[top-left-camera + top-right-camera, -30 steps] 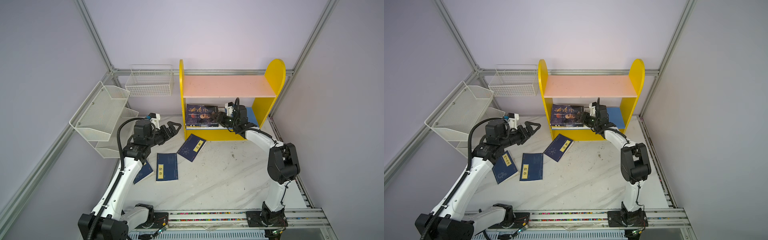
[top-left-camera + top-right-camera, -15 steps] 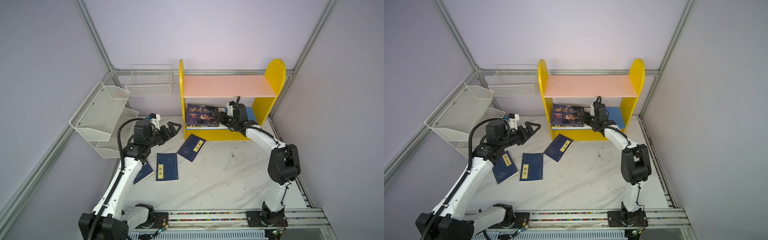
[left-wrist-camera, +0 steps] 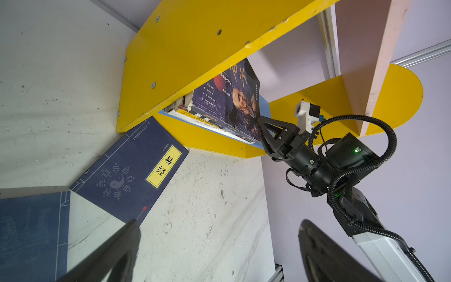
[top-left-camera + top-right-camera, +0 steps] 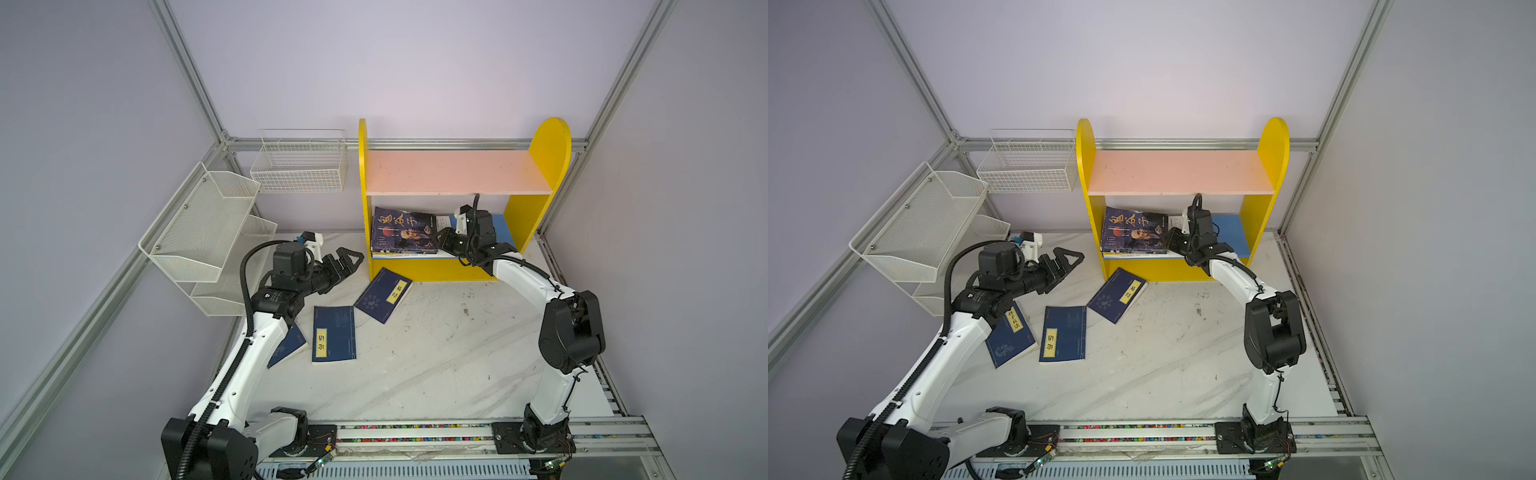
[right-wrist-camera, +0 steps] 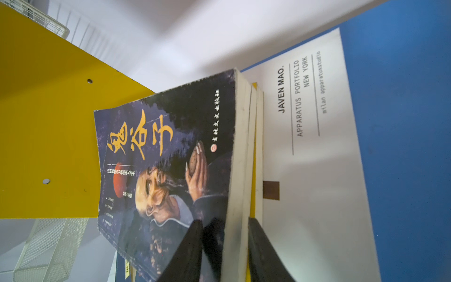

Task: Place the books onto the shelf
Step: 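Push the purple book flat on the stack with the right gripper while the left withdraws, then move both grippers toward the blue yellow-labelled books on the table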

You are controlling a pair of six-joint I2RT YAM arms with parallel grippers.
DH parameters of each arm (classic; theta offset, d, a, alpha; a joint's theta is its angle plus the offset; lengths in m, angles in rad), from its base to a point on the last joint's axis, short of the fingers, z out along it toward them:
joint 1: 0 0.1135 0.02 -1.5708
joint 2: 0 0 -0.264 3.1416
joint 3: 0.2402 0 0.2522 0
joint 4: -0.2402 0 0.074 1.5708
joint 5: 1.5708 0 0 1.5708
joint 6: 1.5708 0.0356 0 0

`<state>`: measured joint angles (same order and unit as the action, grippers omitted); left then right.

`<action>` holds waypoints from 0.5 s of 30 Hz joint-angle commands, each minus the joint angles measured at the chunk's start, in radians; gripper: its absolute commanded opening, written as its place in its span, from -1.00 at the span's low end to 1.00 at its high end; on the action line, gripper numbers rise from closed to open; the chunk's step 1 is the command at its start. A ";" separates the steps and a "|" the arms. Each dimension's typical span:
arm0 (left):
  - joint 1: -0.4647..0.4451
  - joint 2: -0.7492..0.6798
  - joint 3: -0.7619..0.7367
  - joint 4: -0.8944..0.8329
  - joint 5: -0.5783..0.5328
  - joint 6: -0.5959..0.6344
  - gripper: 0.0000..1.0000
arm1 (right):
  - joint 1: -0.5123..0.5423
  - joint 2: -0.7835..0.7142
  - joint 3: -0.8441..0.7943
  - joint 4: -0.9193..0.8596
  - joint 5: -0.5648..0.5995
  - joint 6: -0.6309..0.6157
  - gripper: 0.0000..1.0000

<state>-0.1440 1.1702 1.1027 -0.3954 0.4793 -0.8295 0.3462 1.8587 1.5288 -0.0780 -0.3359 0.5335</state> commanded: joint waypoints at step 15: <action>0.020 -0.068 -0.073 -0.180 -0.300 0.038 0.99 | 0.014 -0.202 -0.163 0.093 0.067 0.004 0.43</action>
<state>-0.1356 1.1580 1.0645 -0.4717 0.3450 -0.8219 0.3546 1.7439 1.4105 -0.0284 -0.2993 0.5373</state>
